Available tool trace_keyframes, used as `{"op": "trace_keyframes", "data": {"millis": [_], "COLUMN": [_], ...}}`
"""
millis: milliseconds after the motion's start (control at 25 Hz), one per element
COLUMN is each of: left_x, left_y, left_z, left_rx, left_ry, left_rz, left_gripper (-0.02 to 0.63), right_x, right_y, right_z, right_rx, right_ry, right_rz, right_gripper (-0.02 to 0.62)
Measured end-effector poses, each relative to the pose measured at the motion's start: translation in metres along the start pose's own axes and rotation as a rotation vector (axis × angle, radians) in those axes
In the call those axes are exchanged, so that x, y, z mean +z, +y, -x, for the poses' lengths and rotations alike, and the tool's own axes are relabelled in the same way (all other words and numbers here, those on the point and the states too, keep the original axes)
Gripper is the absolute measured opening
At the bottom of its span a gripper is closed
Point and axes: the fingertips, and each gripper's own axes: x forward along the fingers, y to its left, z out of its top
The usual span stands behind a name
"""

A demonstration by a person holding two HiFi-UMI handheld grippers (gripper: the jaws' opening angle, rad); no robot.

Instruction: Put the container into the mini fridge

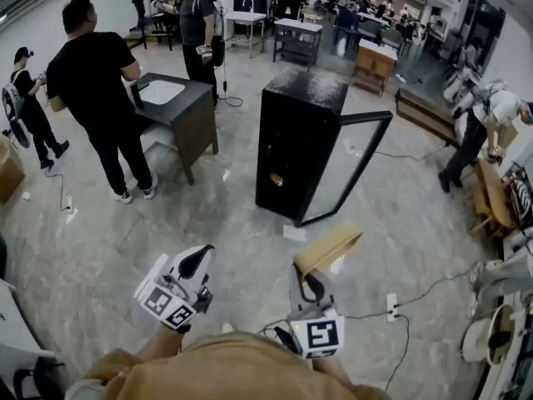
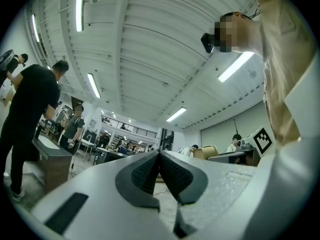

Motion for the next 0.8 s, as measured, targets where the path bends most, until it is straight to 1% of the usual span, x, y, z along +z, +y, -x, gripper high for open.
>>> {"op": "trace_keyframes", "data": {"millis": [160, 320, 560, 720, 800], "left_x": [-0.013, -0.019, -0.026, -0.032, -0.034], "left_y": [0.013, 0.026, 0.053, 0.076, 0.082], "left_z": [0.005, 0.011, 0.020, 0.036, 0.037], "left_rx": [-0.006, -0.015, -0.067, -0.079, -0.082], "left_ry": [0.023, 0.034, 0.045, 0.055, 0.059], "left_rz": [0.012, 0.034, 0.062, 0.063, 0.079], "left_gripper": [0.002, 0.002, 0.002, 0.003, 0.002], "right_x": [-0.009, -0.011, -0.021, -0.022, -0.018], "right_y": [0.008, 0.020, 0.055, 0.077, 0.082], "right_z": [-0.019, -0.033, -0.065, -0.080, -0.085], "right_rx": [0.010, 0.007, 0.004, -0.007, -0.015], "right_ry": [0.021, 0.048, 0.096, 0.095, 0.088], "right_rz": [-0.016, 0.005, 0.042, 0.052, 0.057], "right_gripper": [0.003, 0.003, 0.003, 0.003, 0.003]}}
